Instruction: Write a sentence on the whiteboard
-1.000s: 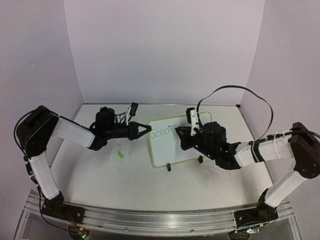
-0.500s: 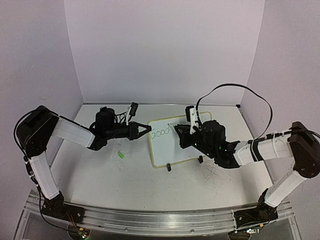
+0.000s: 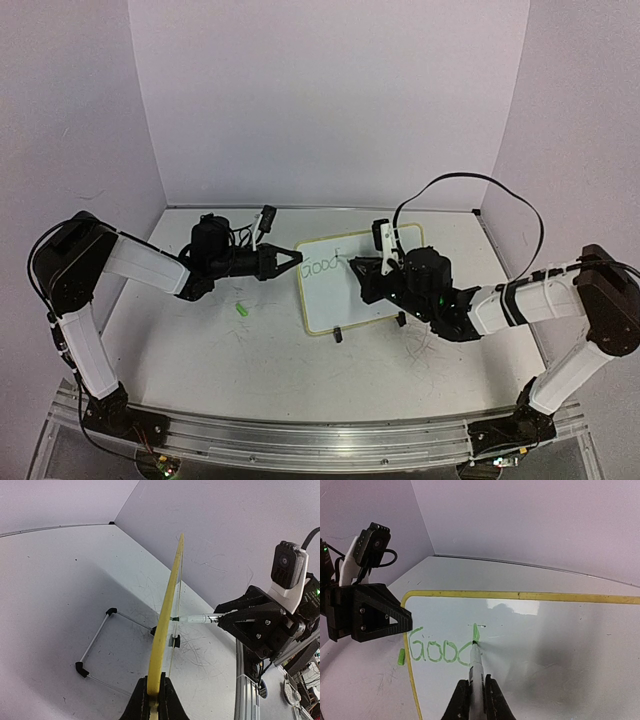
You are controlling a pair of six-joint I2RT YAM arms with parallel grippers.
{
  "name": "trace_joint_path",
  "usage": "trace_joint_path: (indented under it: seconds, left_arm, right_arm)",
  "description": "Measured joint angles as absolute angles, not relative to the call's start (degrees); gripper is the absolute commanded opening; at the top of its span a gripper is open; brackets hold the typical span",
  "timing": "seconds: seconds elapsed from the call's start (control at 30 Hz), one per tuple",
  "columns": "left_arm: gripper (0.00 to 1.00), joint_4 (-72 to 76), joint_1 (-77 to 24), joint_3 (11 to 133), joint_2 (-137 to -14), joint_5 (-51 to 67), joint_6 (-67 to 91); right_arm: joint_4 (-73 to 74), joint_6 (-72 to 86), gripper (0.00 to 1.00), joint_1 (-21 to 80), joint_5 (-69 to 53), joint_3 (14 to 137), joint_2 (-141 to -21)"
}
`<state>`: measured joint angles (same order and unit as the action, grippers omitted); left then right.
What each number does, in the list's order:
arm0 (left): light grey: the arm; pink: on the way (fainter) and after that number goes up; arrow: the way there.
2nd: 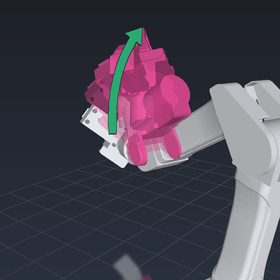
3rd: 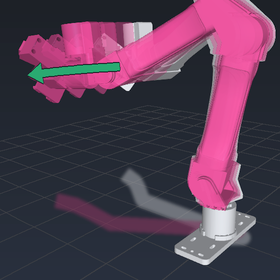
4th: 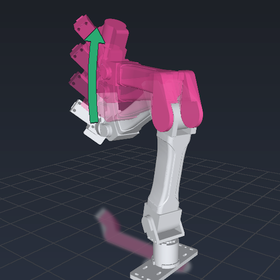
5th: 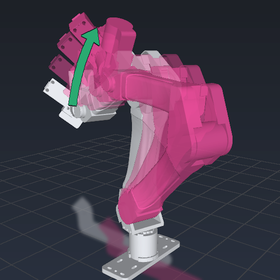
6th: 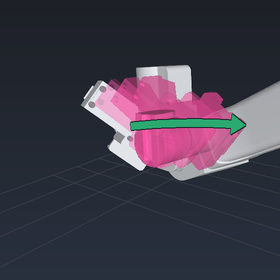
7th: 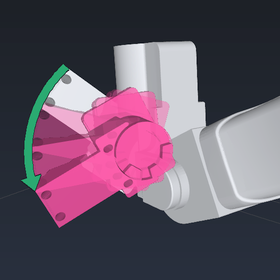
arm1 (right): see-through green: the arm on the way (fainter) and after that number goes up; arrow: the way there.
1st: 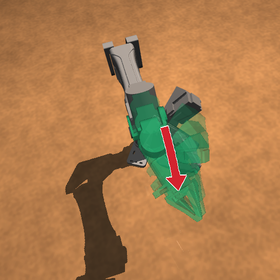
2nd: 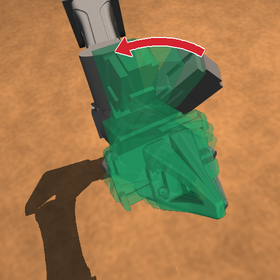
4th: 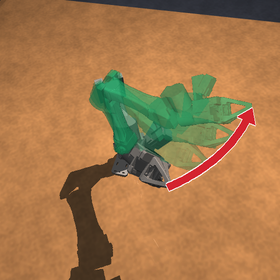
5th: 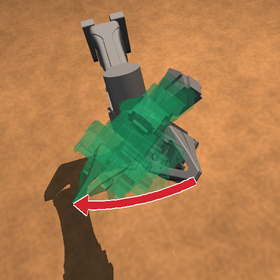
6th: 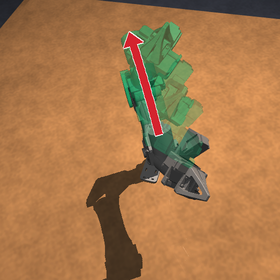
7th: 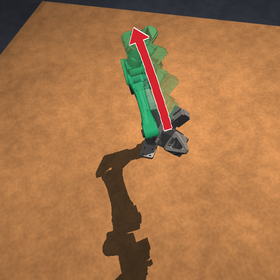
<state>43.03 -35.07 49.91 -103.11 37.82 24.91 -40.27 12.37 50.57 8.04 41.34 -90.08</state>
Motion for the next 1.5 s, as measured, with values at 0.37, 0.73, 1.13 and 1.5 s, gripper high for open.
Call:
trace_joint_path:
  seconds: [0.37, 0.73, 1.13, 1.5]
  left_arm:
    - [0.0, 42.98, -35.07, 49.91, -103.11, 37.76, 24.81]
    - [0.0, 42.92, -35.07, 49.91, -103.01, 37.77, 24.27]
    - [0.0, 42.46, -35.08, 49.91, -102.69, 37.66, 23.97]
    - [0.0, 42.38, -35.16, 49.91, -102.25, 37.84, 23.42]
  right_arm:
    - [-40.49, 13.63, 0.0, 50.85, 7.7, 39.93, -90.01]
    - [-40.24, 14.05, 0.0, 50.94, 7.66, 39.18, -89.61]
    - [-39.02, 14.24, 0.0, 50.94, 7.87, 38.54, -88.77]
    - [-37.21, 12.3, 0.0, 50.78, 7.58, 30.11, -76.44]
